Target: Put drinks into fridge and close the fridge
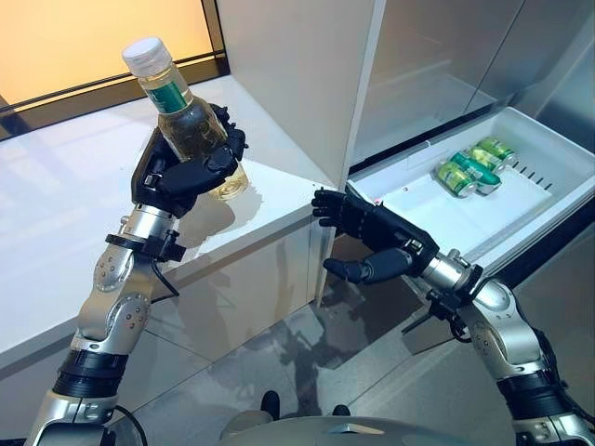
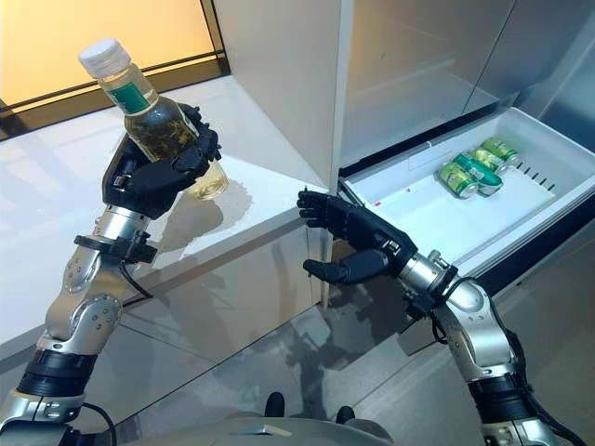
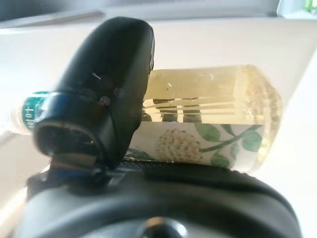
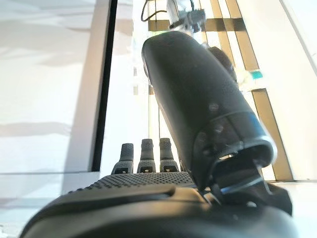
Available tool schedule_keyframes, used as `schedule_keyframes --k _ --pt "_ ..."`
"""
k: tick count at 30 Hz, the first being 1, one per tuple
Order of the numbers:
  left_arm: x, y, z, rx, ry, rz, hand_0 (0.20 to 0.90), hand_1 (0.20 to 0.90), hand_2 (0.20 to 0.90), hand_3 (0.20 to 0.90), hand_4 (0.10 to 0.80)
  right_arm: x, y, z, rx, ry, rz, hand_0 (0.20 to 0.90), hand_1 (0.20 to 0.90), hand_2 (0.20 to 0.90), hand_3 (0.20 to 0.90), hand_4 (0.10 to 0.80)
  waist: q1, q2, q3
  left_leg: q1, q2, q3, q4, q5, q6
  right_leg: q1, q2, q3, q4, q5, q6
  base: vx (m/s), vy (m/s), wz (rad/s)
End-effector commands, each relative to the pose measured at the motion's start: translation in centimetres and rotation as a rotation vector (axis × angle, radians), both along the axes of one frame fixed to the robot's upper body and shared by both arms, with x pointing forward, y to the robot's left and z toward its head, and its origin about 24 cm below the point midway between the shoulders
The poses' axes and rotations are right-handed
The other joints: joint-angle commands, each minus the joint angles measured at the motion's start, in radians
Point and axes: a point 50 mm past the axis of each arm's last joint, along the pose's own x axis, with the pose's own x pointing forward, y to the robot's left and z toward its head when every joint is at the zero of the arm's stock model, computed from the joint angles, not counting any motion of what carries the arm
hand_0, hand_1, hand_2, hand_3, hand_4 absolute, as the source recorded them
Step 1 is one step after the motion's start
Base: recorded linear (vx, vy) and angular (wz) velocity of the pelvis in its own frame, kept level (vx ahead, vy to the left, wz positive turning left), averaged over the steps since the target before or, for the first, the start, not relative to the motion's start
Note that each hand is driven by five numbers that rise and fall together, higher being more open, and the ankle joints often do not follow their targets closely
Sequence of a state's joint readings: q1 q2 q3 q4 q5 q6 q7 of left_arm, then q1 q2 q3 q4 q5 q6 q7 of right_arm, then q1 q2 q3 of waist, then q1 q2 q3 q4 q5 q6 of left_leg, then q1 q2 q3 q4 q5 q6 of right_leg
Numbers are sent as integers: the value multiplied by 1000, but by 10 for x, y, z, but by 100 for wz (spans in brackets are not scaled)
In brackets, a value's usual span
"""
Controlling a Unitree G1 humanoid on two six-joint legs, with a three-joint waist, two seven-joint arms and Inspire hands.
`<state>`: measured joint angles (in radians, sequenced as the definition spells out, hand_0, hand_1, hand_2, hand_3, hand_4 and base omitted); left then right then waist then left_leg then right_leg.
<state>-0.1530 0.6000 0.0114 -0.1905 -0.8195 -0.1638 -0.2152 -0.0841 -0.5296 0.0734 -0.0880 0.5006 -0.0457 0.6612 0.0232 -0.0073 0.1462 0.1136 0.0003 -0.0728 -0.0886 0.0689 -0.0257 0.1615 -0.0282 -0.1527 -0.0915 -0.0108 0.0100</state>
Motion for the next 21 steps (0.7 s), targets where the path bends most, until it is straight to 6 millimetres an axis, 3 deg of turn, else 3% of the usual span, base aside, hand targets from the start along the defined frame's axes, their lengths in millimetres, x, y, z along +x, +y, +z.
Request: schedule_keyframes --k 1,8,21 --pt "-17 -8 84 63 -496 -46 300 300 300 200 100 5 8 71 148 -308 42 900 900 900 900 800 -17 -10 -123 13 -44 12 1 -85 25 -27 -24 13 19 29 69 0 0 0" --pt "-12 -26 85 234 -508 -71 300 300 300 200 100 11 25 94 191 -371 82 900 900 900 900 800 -11 -9 -125 12 -43 15 1 -83 24 -26 -22 11 17 30 68 0 0 0" --pt "0 -53 86 377 -491 -140 300 300 300 200 100 14 65 127 229 -457 224 900 900 900 900 800 2 -10 -128 16 -45 9 1 -86 28 -22 -19 10 18 27 63 0 0 0"
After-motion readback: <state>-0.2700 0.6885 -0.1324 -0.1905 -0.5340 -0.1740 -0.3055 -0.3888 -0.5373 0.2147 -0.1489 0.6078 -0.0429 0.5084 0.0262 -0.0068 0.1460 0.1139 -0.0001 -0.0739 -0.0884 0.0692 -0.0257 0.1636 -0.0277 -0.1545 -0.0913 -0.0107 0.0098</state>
